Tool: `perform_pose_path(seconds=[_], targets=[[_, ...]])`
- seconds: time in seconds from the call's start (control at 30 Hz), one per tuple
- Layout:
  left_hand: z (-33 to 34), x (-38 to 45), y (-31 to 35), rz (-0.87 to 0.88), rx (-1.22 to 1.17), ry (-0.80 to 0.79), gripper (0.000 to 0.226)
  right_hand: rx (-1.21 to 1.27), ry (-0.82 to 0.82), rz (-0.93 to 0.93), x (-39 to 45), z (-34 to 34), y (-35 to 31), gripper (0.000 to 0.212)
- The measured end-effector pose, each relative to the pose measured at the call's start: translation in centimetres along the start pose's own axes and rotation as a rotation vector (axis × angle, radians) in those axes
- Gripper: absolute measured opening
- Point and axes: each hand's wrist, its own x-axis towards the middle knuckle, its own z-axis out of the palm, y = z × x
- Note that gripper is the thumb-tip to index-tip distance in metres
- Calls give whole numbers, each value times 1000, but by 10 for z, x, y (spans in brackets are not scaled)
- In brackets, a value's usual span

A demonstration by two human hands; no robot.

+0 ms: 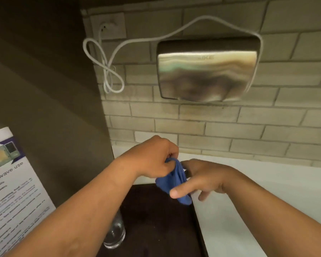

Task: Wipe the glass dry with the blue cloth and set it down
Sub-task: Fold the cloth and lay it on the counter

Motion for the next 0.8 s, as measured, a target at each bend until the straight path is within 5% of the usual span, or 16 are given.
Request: perform_pose_path(seconds=[0.1,0.23,0.53,0.63,0.73,0.8], targets=[[2,20,10,14,-18,-2,12,-271,370,-136,-12,-16,12,11],[13,44,16,40,-19,-20,15,-359,464,-80,-19,-40,30,19],[85,56,35,-20,-52,-31,9,-289,399,28,-25,-52,101,17],[123,27,48,-28,-47,-257,18,-465,264,71,-47,-28,128,16],[168,-3,61,-158,-284,-592,30,-578,63,223,-64,9,162,27],[199,-6,66,-206,-202,-488,27,-563,46,219,-58,28,181,32]])
